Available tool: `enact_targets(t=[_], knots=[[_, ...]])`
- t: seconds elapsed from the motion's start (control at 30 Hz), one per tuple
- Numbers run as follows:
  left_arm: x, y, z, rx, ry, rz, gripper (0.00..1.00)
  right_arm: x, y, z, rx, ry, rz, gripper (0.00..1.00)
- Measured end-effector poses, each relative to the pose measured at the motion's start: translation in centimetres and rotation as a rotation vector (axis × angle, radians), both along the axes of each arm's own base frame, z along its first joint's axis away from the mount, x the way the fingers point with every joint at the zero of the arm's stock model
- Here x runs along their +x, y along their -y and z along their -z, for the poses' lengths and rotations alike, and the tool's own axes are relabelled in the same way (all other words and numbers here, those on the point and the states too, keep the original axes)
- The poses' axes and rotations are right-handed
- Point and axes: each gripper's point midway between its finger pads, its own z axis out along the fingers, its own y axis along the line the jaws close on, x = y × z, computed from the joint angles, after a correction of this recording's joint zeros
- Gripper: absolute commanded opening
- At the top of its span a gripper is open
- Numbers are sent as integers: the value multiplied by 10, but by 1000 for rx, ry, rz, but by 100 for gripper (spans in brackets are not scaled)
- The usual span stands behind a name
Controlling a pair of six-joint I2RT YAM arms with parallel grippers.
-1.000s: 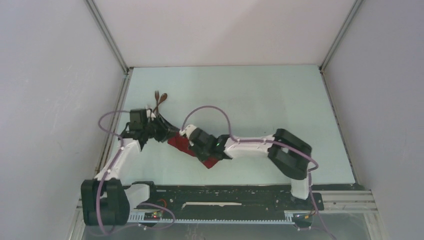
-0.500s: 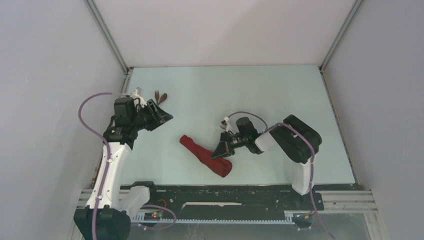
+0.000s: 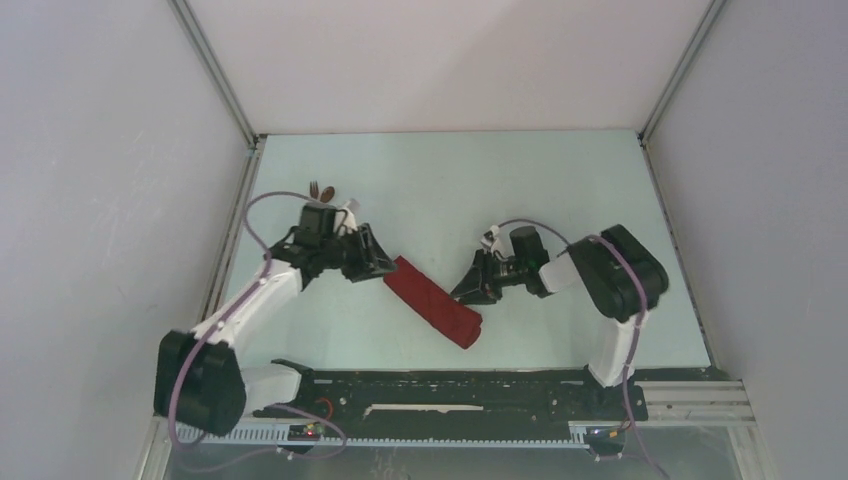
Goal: Fold the napkin into a case and place the utensils inside
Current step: Turn over the smaller rectangle-folded napkin at the center of the board, then smooth out the smaller rectangle-folded napkin at the center of the board.
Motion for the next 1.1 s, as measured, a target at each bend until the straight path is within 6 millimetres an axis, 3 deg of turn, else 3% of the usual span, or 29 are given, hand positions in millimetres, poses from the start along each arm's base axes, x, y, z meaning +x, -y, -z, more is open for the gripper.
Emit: enact_targets(t=[0.13,0.23,0.3,0.4,0.47,0.53,0.67,0.73,0.8,0.93,1.1], knots=[[-5,42,35,-53,-112,85,29,29,23,-18,-211,132,73,65],[2,59,52,-98,-166,83,20,36,39,-37,-386,234,103,65],[12,65,60,-121,-177,70,16,21,37,-56,-457,300,67,65],[25,70,74,-132,-195,40,14,-24,6,-82,-441,378,-75,65],[32,69,84,-124,-205,18,13,-51,-11,-87,-404,386,-160,66],[36,66,98,-106,-225,-8,12,-73,-22,-84,-357,365,-216,66],[47,66,125,-90,-298,-31,12,-86,-8,-45,-377,264,-204,65],[55,69,125,-97,-297,-23,15,-91,3,-20,-433,208,-204,65],[64,71,125,-88,-279,-25,23,-94,5,-13,-447,171,-212,66],[63,64,115,-47,-249,-30,41,-92,8,-18,-508,223,-203,67],[59,58,57,-55,-116,-17,46,-89,4,-48,-506,294,-197,67]])
